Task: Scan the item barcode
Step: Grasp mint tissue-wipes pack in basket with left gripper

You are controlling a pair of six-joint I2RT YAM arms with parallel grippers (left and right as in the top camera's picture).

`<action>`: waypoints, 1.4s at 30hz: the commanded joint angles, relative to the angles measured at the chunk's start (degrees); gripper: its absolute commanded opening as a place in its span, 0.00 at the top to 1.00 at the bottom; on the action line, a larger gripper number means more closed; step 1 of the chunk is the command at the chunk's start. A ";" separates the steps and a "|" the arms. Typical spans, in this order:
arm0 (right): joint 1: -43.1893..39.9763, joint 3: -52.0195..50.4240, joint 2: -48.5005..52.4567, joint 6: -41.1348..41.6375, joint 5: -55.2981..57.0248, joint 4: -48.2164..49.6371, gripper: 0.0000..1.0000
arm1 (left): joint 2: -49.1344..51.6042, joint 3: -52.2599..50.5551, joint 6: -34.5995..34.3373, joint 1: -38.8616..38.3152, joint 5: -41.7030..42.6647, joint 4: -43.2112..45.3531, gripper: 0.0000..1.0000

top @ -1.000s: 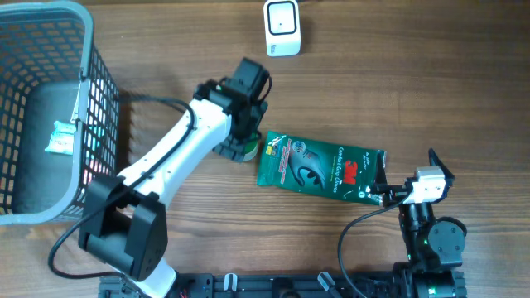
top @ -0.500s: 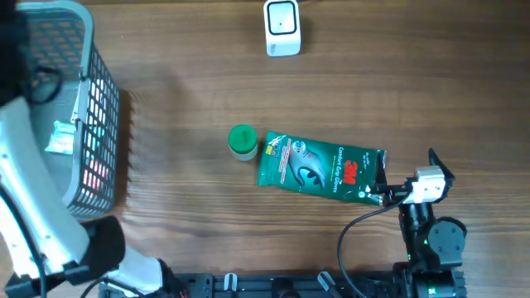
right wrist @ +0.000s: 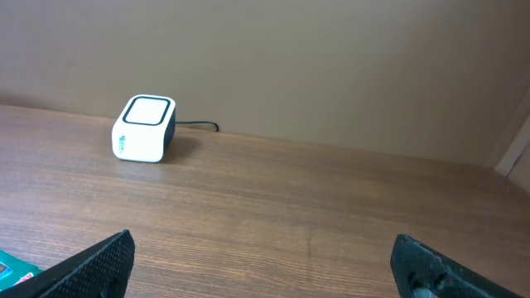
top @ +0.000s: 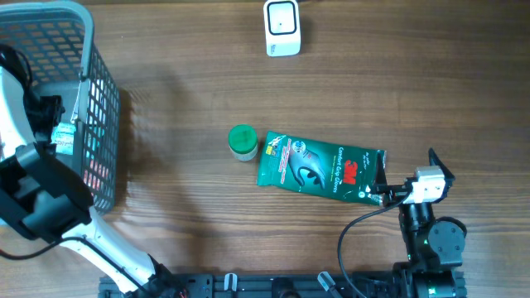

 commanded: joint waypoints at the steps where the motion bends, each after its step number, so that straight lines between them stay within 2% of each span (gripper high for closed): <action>1: 0.20 -0.13 -0.24 -0.42 -0.31 0.28 0.00 | 2.91 0.13 9.75 0.00 3.67 1.40 0.00; 10: 0.20 -0.13 -0.24 -0.44 -0.31 0.28 0.00 | 6.88 -0.44 14.19 -0.09 5.38 1.81 0.00; 15: 0.20 -0.13 -0.24 -0.42 -0.31 0.28 0.00 | 7.04 -6.08 14.16 -0.66 5.40 6.99 0.03; 16: 0.20 -0.13 -0.24 -0.42 -0.31 0.31 0.00 | 7.04 -7.15 14.19 -0.63 5.35 7.85 0.12; 18: 0.20 -0.13 -0.24 -0.44 -0.31 0.28 0.00 | 7.04 -8.22 14.19 -0.63 5.33 8.00 0.41; 19: 0.20 -0.13 -0.24 -0.42 -0.31 0.28 0.00 | 7.04 -8.22 14.19 -0.63 5.35 7.67 0.48; 22: 0.20 -0.13 -0.24 -0.42 -0.31 0.28 0.00 | 7.02 -8.17 14.16 -0.63 5.35 6.40 0.57; 24: 0.20 -0.13 -0.24 -0.42 -0.31 0.28 0.00 | 6.86 -7.10 14.14 -0.59 5.38 4.50 0.57; 28: 0.20 -0.13 -0.24 -0.42 -0.31 0.28 0.00 | 6.58 3.26 13.92 -0.33 5.40 -4.81 0.57; 32: 0.20 -0.13 -0.24 -0.39 -0.31 0.28 0.00 | 6.40 23.67 13.94 -0.26 5.42 -17.07 0.57; 33: 0.20 -0.13 -0.24 -0.42 -0.31 0.28 0.00 | 5.66 31.30 18.23 -0.26 8.87 -18.36 0.62; 34: 0.20 -0.13 -0.24 -0.42 -0.31 0.28 0.00 | 4.24 34.05 19.76 -0.42 12.09 -18.34 0.62; 38: 0.20 -0.13 -0.24 -0.42 -0.31 0.28 0.00 | -4.96 37.29 19.30 -1.38 20.85 -18.21 0.61; 42: 0.20 -0.13 -0.24 -0.42 -0.31 0.28 0.00 | -15.15 37.27 19.80 -6.08 23.28 -18.29 0.62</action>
